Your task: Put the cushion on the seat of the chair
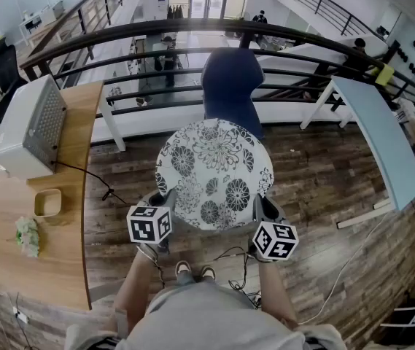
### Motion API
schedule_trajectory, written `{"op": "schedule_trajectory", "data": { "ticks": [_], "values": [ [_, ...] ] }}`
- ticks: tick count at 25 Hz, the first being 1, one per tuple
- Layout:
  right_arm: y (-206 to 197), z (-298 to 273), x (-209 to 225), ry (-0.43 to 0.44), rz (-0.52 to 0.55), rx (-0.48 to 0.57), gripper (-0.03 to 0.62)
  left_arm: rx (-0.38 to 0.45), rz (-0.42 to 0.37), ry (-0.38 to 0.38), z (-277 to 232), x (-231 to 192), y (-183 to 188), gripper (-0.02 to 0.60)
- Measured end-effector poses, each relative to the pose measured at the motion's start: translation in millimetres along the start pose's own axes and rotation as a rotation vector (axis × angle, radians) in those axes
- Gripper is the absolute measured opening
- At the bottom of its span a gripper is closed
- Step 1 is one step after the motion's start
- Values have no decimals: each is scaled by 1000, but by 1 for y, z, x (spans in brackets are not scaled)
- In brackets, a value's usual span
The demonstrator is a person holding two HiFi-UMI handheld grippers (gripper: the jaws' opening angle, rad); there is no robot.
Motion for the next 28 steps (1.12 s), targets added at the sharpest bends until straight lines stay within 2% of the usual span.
{"op": "schedule_trajectory", "data": {
  "ticks": [23,28],
  "values": [
    [-5,-6,-27,6,-70,-38,25,-48,-3,-34,2,-23,0,25],
    [-10,-29,-39,-25,-98,-42,25,-60,-15,-50,-13,-49,11,25]
  ]
}}
Point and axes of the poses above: the fingertips, and each gripper's own axes: z backward along the fingers, x to its right, y out of its top, the point moved 3 cm from there along z, backward along the fingers, and after that the axes turned 14 degrees about z, right-handed, at the moved point
